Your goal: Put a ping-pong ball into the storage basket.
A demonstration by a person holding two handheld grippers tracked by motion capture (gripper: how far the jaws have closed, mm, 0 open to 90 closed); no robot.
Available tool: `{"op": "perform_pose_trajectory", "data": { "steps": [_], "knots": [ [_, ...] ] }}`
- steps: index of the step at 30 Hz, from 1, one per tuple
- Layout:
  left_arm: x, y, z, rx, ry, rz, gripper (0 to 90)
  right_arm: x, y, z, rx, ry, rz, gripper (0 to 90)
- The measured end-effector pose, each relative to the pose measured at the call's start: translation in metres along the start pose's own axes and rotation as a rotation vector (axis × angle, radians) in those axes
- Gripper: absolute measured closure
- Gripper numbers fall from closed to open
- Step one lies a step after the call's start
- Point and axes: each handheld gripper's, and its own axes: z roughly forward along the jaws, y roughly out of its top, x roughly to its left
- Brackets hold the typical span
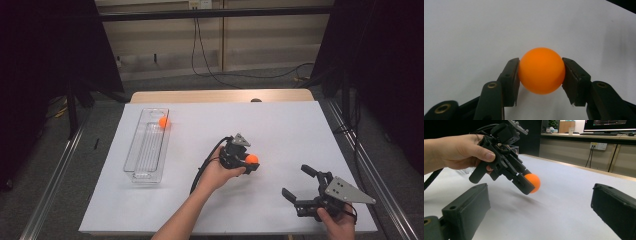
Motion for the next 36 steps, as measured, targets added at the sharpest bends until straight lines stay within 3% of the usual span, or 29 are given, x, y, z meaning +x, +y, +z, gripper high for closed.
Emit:
{"op": "perform_pose_trajectory", "data": {
  "steps": [13,36],
  "knots": [
    [0.003,-0.003,-0.005,0.024,0.006,0.009,50.8,0.0,0.0,0.0,-0.001,0.0,0.001,1.2],
    [0.009,-0.009,-0.019,0.023,0.013,0.002,50.8,0.0,0.0,0.0,0.003,0.0,0.003,1.2]
  ]
}}
